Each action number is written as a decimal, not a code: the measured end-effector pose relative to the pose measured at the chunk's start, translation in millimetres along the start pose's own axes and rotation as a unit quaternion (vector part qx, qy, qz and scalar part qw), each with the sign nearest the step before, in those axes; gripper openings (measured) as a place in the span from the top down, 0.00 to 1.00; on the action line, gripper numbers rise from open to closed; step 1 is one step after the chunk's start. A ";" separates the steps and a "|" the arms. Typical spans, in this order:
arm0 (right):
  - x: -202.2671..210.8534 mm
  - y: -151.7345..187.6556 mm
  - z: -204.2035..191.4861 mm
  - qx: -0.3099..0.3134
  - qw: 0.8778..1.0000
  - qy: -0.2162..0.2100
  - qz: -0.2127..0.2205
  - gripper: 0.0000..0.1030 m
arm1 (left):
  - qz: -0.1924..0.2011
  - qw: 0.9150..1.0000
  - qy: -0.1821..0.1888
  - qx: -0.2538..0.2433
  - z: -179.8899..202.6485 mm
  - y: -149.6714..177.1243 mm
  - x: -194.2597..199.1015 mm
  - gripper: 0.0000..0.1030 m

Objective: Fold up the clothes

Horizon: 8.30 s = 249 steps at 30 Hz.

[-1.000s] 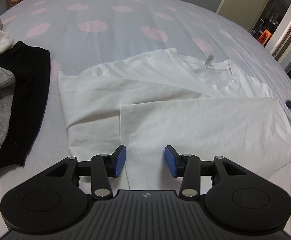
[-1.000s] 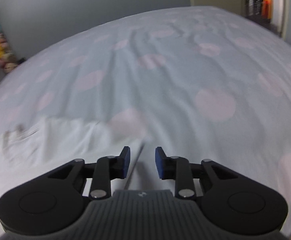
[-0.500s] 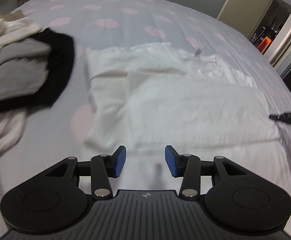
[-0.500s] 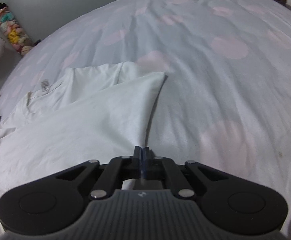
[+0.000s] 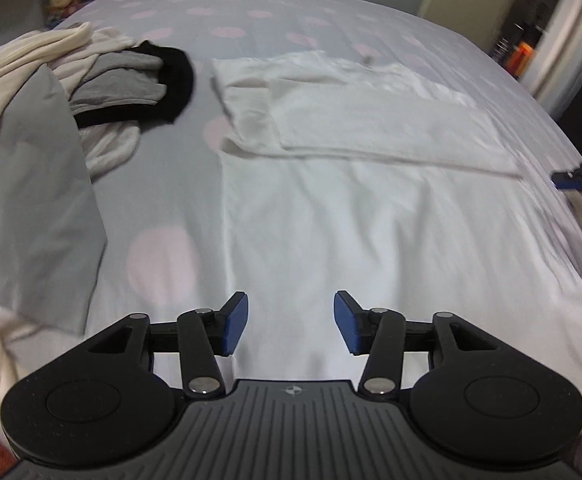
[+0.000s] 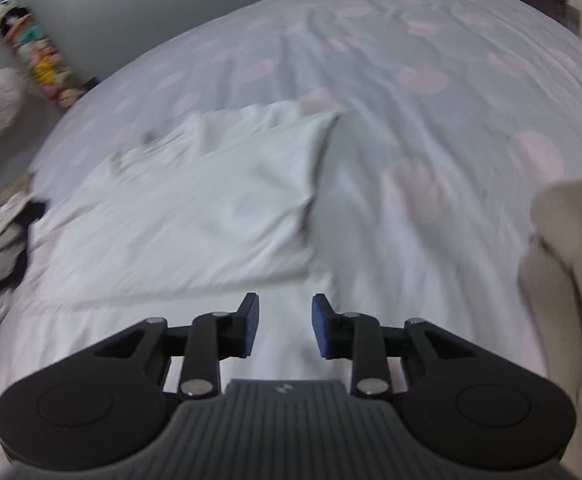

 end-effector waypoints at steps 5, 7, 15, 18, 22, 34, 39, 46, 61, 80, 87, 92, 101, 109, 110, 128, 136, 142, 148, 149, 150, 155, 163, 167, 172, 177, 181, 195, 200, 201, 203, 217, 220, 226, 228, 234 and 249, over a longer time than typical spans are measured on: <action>46.8 56.6 -30.5 0.025 0.999 -0.037 -0.005 0.67 | -0.022 0.997 -0.003 -0.067 24.0 31.8 16.1 0.55; 63.4 77.8 -41.2 0.046 0.998 -0.043 -0.007 0.66 | -0.035 0.994 -0.016 -0.098 32.1 46.3 17.5 0.55; 96.5 152.3 -75.2 0.160 0.986 -0.029 -0.044 0.59 | -0.064 0.986 -0.036 -0.151 51.4 95.2 22.0 0.55; 103.0 172.8 -87.1 0.184 0.981 -0.037 -0.058 0.56 | -0.070 0.979 -0.019 -0.191 63.9 105.9 24.6 0.54; 110.2 196.1 -100.4 0.194 0.977 -0.054 -0.073 0.52 | -0.087 0.969 0.000 -0.230 78.5 119.2 21.1 0.50; 134.3 246.4 -135.8 0.291 0.955 -0.021 -0.059 0.43 | -0.105 0.960 0.024 -0.258 84.6 133.2 14.9 0.50; 132.9 253.0 -135.5 0.302 0.951 -0.021 -0.056 0.43 | -0.136 0.958 0.022 -0.250 82.6 136.8 -1.2 0.50; 133.3 251.1 -127.2 0.287 0.956 -0.036 -0.051 0.40 | -0.180 0.944 0.033 -0.275 83.6 137.9 -21.3 0.49; 152.4 244.4 -125.4 0.422 0.905 -0.001 -0.059 0.31 | -0.150 0.944 -0.003 -0.295 76.6 139.9 -17.8 0.79; 139.0 272.5 -122.2 0.663 0.735 0.097 -0.100 0.51 | -0.130 0.916 -0.027 -0.377 78.2 147.0 -13.6 0.74; 152.9 283.8 -117.0 0.683 0.715 0.148 -0.017 0.96 | -0.086 0.920 -0.071 -0.376 76.5 145.0 -0.4 0.98; 160.7 263.9 -119.5 0.645 0.748 0.153 0.029 0.96 | -0.038 0.927 -0.097 -0.361 66.8 130.6 30.5 0.98; 184.1 207.4 -133.2 0.584 0.780 0.186 0.123 0.97 | 0.077 0.925 -0.140 -0.346 69.7 45.8 89.8 0.99; 187.5 113.4 -145.4 0.555 0.786 0.210 0.176 0.97 | 0.125 0.913 -0.159 -0.354 79.9 -54.9 105.6 0.99; 185.3 99.4 -146.8 0.550 0.788 0.211 0.179 0.97 | 0.128 0.911 -0.163 -0.356 82.2 -67.8 104.3 0.99; 54.8 -104.2 -163.6 0.530 0.798 0.234 0.164 0.96 | 0.063 0.914 -0.190 -0.353 68.8 -238.6 -13.1 0.99; -64.8 -163.9 -150.0 0.515 0.821 0.222 0.109 0.96 | 0.005 0.928 -0.166 -0.333 28.3 -281.5 -116.9 0.99; -161.6 -182.6 -130.2 0.505 0.834 0.216 0.052 0.96 | -0.025 0.935 -0.152 -0.319 0.6 -300.9 -196.7 0.99; -230.4 -185.8 -110.5 0.479 0.855 0.199 0.011 0.96 | -0.049 0.943 -0.133 -0.302 -16.3 -296.7 -249.4 0.99; -237.1 -185.0 -107.4 0.475 0.857 0.197 0.007 0.96 | -0.048 0.943 -0.132 -0.301 -19.3 -294.7 -253.4 0.98; -241.4 -182.1 -103.7 0.470 0.861 0.195 0.005 0.96 | -0.046 0.943 -0.132 -0.301 -22.2 -292.8 -257.0 0.97; -242.0 -192.4 -88.0 0.420 0.886 0.194 0.024 0.79 | -0.005 0.942 -0.160 -0.294 -30.5 -288.7 -255.6 0.85; -192.1 -208.4 -47.1 0.290 0.935 0.199 0.050 0.78 | 0.046 0.956 -0.165 -0.240 -38.1 -285.0 -190.6 0.62; -153.4 -184.5 -35.9 0.266 0.946 0.180 0.051 0.77 | 0.053 0.961 -0.144 -0.228 -29.3 -268.9 -157.9 0.62; -114.4 -139.3 -28.6 0.250 0.955 0.151 0.048 0.71 | 0.048 0.958 -0.137 -0.248 -13.4 -218.9 -126.6 0.62; -75.1 -78.6 -30.9 0.236 0.964 0.118 0.044 0.67 | 0.042 0.954 -0.134 -0.264 3.5 -158.2 -99.3 0.60; -49.3 -34.0 -33.1 0.224 0.968 0.101 0.045 0.65 | 0.034 0.940 -0.142 -0.307 24.1 -108.7 -92.1 0.58; -44.1 60.7 -73.6 0.427 0.893 0.136 0.032 0.54 | 0.020 0.898 -0.205 -0.389 55.3 -35.2 -117.0 0.56; -63.9 71.1 -77.5 0.488 0.858 0.158 0.015 0.54 | 0.020 0.885 -0.221 -0.410 53.5 -32.4 -127.0 0.53; -67.9 73.0 -76.8 0.500 0.851 0.162 0.012 0.54 | 0.022 0.882 -0.224 -0.414 53.2 -32.7 -128.5 0.51; -74.8 75.9 -74.7 0.521 0.837 0.170 0.008 0.54 | 0.027 0.870 -0.238 -0.432 54.9 -32.6 -132.8 0.49; -109.2 89.4 -69.5 0.651 0.717 0.246 0.047 0.69 | 0.057 0.808 -0.306 -0.501 66.2 -32.2 -175.5 0.77; -109.3 86.8 -68.6 0.657 0.709 0.249 0.048 0.81 | 0.051 0.829 -0.302 -0.468 67.8 -40.7 -173.6 0.85; -90.1 63.0 -79.4 0.639 0.724 0.252 0.063 0.95 | 0.054 0.860 -0.285 -0.419 68.4 -54.3 -151.7 0.96; -76.1 50.2 -84.2 0.629 0.731 0.256 0.073 0.96 | 0.059 0.862 -0.281 -0.418 68.3 -55.4 -139.9 0.97; -33.3 33.0 -98.2 0.633 0.723 0.263 0.089 0.97 | 0.078 0.863 -0.271 -0.420 77.5 -59.6 -97.1 0.97; 88.4 122.2 -96.7 0.607 0.762 0.219 0.050 0.97 | 0.021 0.873 -0.233 -0.429 99.9 35.5 0.0 0.97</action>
Point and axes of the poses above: each gripper's, at about its wrist camera, not at the fingertips, and x roughly against the way its jaws point, z to its right, y to its underside, the point moved 2 cm from there along -x, roughly the way its jaws point, and after that the axes turned 1 degree about -x, right-handed, at the moved point
